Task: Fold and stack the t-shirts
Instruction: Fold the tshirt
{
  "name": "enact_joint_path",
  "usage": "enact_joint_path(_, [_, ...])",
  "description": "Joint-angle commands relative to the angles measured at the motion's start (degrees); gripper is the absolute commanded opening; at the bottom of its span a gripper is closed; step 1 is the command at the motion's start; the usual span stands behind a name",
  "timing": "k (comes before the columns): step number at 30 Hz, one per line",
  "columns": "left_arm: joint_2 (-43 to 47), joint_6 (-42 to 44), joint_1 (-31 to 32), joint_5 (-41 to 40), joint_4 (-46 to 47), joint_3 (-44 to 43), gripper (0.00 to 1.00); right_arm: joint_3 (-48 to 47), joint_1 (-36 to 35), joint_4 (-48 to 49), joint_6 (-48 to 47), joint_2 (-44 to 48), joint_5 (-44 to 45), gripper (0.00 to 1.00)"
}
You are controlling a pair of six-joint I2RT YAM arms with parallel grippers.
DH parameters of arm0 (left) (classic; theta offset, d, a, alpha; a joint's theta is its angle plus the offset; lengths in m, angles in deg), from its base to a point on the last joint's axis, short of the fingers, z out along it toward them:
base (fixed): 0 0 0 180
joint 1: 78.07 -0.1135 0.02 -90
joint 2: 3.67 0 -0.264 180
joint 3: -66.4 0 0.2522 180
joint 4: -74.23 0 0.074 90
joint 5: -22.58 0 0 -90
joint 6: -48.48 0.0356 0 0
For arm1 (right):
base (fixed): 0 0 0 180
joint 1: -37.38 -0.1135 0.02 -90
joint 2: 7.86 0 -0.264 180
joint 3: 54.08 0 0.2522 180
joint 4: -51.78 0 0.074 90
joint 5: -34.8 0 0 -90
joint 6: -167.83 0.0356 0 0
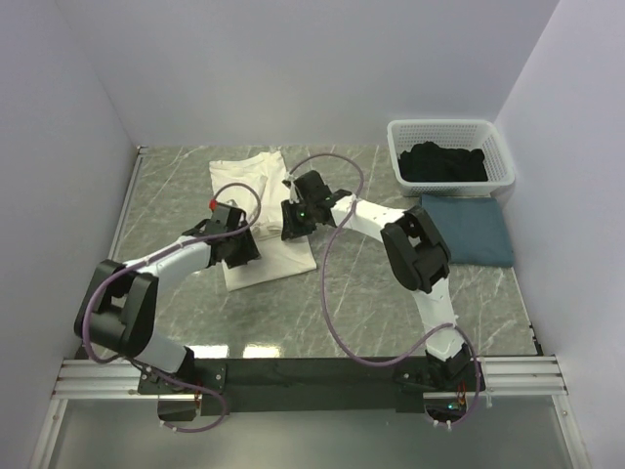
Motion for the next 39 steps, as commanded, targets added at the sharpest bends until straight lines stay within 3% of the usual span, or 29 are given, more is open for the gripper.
enact_joint_path(1, [-3.28, -0.39, 1.43, 0.69, 2.1, -2.3, 0.49, -3.33, 0.18, 1.24, 1.38, -2.66, -1.89, 0.29])
enact_joint_path(10, [-9.61, 0.67, 3.54, 2.71, 1.05, -3.09, 0.49, -12.29, 1.59, -0.61, 1.38, -8.19, 4.25, 0.29])
enact_joint_path(17, [-9.44, 1.2, 3.9, 1.31, -0.18, -4.23, 0.5, -31.15, 5.98, -4.29, 3.32, -17.68, 7.42, 0.32])
enact_joint_path(20, [-7.78, 1.46, 3.89, -1.57, -1.24, -5.89, 0.51, -33.22, 7.48, -5.44, 4.11, -17.0, 6.2, 0.33])
enact_joint_path(22, [-6.9, 1.55, 3.72, -4.05, -1.59, -7.21, 0.52, -30.59, 7.65, -4.3, 3.94, -14.63, 4.44, 0.34])
enact_joint_path(29, [-10.14, 3.57, 2.67, -7.91, -3.52, -12.66, 0.54, -4.53, 7.65, 3.6, 5.95, 3.1, 0.14, 0.34])
enact_joint_path(32, [-12.07, 4.53, 1.7, -9.93, -3.52, -14.42, 0.54, 2.35, 7.57, 5.98, 6.74, 8.04, -0.83, 0.34])
enact_joint_path(39, [-17.08, 7.26, 0.47, -13.01, -4.84, -20.83, 0.54, 9.58, 7.57, 6.51, 6.75, 13.68, -1.71, 0.34])
